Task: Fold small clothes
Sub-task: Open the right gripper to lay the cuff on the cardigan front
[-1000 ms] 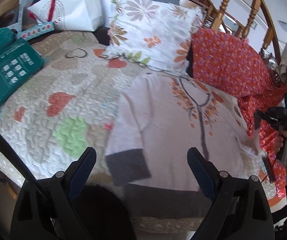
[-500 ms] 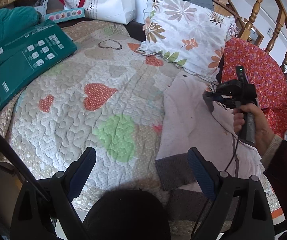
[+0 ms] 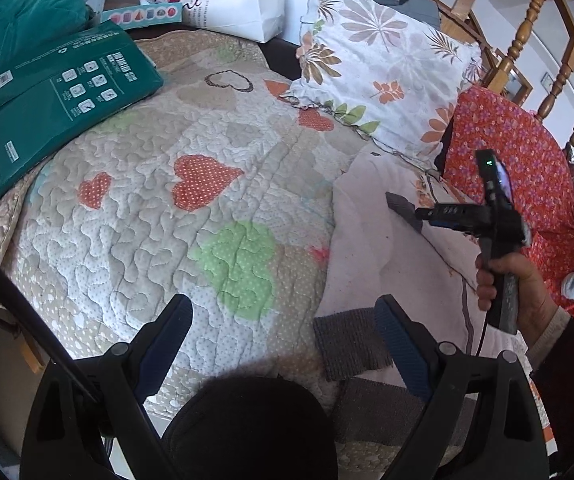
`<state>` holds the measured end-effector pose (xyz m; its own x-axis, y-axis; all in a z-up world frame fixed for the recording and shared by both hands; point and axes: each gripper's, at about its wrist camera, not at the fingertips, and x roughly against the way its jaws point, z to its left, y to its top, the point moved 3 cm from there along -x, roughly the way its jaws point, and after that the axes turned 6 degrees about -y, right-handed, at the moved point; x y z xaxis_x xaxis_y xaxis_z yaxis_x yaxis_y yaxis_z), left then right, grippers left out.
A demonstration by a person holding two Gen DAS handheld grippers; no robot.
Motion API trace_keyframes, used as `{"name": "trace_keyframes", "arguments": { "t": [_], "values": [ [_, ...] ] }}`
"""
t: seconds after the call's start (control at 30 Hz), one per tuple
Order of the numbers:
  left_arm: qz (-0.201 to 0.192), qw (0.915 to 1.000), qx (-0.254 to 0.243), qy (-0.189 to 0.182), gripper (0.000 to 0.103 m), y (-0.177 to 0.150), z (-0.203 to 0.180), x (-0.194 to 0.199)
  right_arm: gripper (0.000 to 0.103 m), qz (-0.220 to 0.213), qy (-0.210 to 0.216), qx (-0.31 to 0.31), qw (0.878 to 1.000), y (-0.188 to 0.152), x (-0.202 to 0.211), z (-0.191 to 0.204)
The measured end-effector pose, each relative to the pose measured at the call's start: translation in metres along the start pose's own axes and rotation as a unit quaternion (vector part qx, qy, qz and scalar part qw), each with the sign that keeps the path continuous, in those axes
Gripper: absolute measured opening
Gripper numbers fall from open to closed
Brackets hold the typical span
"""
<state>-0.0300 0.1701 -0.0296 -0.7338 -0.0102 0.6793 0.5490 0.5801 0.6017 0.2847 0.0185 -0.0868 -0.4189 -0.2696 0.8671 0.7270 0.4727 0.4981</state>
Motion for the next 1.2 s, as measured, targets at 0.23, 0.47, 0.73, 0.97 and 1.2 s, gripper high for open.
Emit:
{"name": "trace_keyframes", "arguments": {
  "t": [0.23, 0.47, 0.73, 0.97, 1.2],
  "values": [
    [0.013, 0.9998, -0.010, 0.009, 0.092, -0.004, -0.003, -0.013, 0.012, -0.013, -0.119, 0.106, 0.987, -0.004, -0.034, 0.018],
    [0.029, 0.9995, 0.012, -0.001, 0.092, 0.001, 0.005, -0.031, 0.011, 0.004, 0.255, -0.216, 0.943, 0.026, -0.027, -0.071],
    [0.036, 0.9991, 0.022, -0.004, 0.092, -0.002, 0.004, -0.038, 0.035, -0.020, 0.006, -0.058, 0.998, 0.016, -0.010, -0.058],
    [0.040, 0.9989, 0.022, -0.010, 0.092, -0.005, -0.001, -0.040, 0.035, -0.067, -0.053, 0.138, 0.987, -0.002, 0.000, 0.037],
    [0.038, 0.9987, 0.033, 0.003, 0.092, -0.007, 0.013, -0.036, 0.012, -0.044, -0.154, 0.129, 0.979, 0.022, -0.056, 0.010]
  ]
}}
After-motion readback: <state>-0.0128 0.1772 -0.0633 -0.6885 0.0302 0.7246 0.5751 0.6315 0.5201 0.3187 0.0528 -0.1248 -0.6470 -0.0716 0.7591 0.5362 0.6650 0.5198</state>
